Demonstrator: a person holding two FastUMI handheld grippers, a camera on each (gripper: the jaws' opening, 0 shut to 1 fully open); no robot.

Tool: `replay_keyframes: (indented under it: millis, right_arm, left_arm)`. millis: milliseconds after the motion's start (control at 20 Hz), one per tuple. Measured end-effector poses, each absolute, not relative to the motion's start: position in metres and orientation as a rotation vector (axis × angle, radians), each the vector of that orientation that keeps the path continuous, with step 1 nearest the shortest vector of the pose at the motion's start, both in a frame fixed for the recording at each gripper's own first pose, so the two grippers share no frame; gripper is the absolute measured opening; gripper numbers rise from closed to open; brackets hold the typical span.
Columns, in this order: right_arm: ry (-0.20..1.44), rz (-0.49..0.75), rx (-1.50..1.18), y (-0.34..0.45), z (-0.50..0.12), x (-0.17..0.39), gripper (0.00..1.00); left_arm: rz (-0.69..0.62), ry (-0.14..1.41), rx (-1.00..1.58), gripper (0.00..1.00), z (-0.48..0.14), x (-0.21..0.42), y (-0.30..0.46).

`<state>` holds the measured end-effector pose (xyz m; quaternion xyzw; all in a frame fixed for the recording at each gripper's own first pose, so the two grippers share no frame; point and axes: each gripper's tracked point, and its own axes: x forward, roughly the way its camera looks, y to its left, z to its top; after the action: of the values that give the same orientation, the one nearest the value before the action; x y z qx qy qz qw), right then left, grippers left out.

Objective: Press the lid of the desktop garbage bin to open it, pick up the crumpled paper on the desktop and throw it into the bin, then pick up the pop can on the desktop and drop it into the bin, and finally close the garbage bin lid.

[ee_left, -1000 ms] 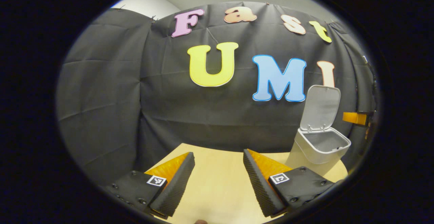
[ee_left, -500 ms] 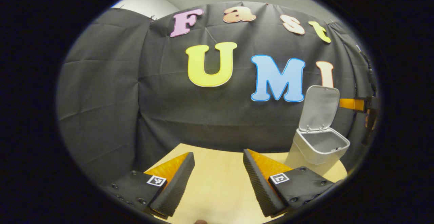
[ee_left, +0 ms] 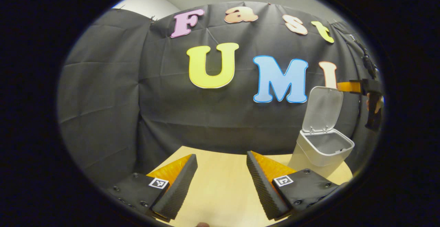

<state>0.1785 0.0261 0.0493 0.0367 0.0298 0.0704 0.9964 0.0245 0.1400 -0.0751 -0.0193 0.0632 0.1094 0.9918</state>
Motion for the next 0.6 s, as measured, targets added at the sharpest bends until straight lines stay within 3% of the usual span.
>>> replay_keyframes:
  millis: [600]
  right_arm:
    - [0.024,0.135,0.060,0.036,0.073,0.218,0.90]
  left_arm:
    - [0.226,0.116,-0.046,0.96,-0.070,0.023,0.144]
